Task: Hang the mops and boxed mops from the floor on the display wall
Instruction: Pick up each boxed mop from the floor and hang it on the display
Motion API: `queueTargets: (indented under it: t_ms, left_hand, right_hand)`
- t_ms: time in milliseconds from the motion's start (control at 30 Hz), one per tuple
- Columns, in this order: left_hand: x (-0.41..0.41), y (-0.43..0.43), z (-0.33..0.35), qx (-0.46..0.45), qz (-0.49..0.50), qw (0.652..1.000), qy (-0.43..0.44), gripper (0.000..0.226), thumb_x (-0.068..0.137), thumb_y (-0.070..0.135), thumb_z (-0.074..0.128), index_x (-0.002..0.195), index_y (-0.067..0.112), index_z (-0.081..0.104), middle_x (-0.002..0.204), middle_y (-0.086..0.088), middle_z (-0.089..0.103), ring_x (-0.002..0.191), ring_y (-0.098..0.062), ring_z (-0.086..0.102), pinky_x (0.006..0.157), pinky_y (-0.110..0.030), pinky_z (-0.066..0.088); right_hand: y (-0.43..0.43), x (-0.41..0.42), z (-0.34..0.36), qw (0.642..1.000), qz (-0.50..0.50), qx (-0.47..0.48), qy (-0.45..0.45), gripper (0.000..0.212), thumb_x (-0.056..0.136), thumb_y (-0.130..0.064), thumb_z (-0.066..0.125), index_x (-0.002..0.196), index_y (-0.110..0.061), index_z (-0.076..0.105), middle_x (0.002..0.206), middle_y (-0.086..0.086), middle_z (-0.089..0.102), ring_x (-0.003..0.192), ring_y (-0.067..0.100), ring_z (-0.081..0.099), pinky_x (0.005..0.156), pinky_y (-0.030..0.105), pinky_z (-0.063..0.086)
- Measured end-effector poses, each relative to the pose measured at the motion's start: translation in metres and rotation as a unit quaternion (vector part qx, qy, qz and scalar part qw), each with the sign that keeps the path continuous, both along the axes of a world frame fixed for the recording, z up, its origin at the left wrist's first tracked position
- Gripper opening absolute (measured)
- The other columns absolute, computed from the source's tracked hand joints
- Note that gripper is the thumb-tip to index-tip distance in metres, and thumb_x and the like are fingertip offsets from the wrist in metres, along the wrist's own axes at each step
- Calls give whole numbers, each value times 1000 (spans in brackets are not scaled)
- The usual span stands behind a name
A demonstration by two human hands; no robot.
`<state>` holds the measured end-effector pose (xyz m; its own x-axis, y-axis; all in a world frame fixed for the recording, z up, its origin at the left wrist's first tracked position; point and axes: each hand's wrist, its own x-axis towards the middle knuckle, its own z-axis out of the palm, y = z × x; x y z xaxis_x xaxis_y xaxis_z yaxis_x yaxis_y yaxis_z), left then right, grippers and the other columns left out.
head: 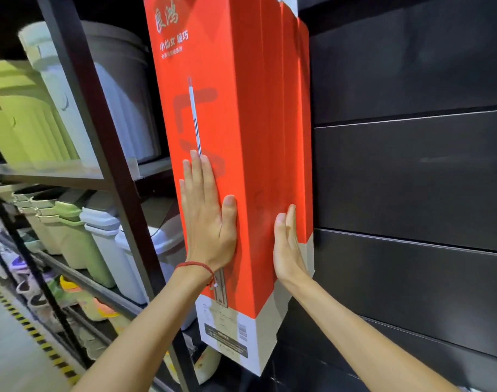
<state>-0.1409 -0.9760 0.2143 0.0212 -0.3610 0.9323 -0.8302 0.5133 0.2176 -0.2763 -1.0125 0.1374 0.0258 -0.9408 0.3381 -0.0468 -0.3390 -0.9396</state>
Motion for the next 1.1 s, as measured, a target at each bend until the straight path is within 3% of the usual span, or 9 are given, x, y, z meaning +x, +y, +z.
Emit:
queueTargets:
  t_ms: [200,400,533,633,733,800,867,1000,1100]
  left_hand:
    - [0,-1,0,-8,8,1000,7,76,107,53,15,163,3,10,173,-12,3,161,-26,-4,129,-51,-2]
    - [-4,-3,0,-11,2,1000,16,69,104,37,25,163,3,10,173,-14,5,161,-25,-3,128,-58,3]
    - [-5,-2,1,-16,2,1000,13,75,107,53,16,163,4,10,173,-10,4,161,-24,-3,129,-54,1]
    - [-3,-1,1,-17,2,1000,11,78,106,57,13,163,5,10,173,-9,4,161,-24,-3,128,-55,1]
    - [-1,-1,2,-13,2,1000,10,75,107,54,17,163,5,10,173,-12,5,161,-25,-3,129,-55,2]
    - [-1,0,2,-11,1,1000,13,71,106,44,24,163,3,11,173,-13,5,161,-25,-3,129,-55,2]
    - [-1,0,2,-10,0,1000,16,70,104,38,25,163,2,12,173,-14,6,161,-26,-2,128,-55,2]
    - [-2,-1,1,-13,-2,1000,11,77,107,55,15,163,2,11,173,-14,5,161,-28,-2,128,-56,0]
    - [-3,-2,0,-17,-10,1000,6,80,106,57,13,162,1,10,172,-16,5,161,-29,-4,129,-54,-2]
  right_hand:
    - [-21,-20,-3,997,-63,34,19,75,105,-64,13,162,-27,-19,170,-13,-22,156,2,-17,119,24,-11]
    - [-37,-21,-12,998,-32,48,36,79,100,-71,11,160,-31,-22,170,-14,-21,158,7,-13,130,41,-2]
    - [-35,-20,-11,998,-23,46,44,75,103,-66,9,162,-29,-20,171,-13,-19,158,8,-14,116,26,-10]
    - [-33,-20,-11,998,-14,44,52,73,104,-63,9,162,-28,-19,171,-13,-20,157,7,-17,112,23,-10]
    - [-30,-18,-12,998,-9,43,53,76,103,-67,9,162,-29,-19,170,-15,-21,156,5,-16,121,29,-13]
    - [-30,-15,-16,998,-8,43,51,83,97,-75,8,161,-30,-21,170,-15,-22,157,4,-15,131,42,-4]
    - [-28,-12,-20,998,-10,43,48,89,92,-81,8,160,-32,-21,170,-15,-22,157,4,-14,131,45,1]
    - [-14,-6,-25,999,-2,37,38,87,94,-80,9,160,-33,-22,169,-16,-24,157,3,-15,131,46,0]
    - [0,0,-30,999,7,29,29,85,95,-81,10,158,-37,-25,169,-18,-25,157,2,-15,131,45,0]
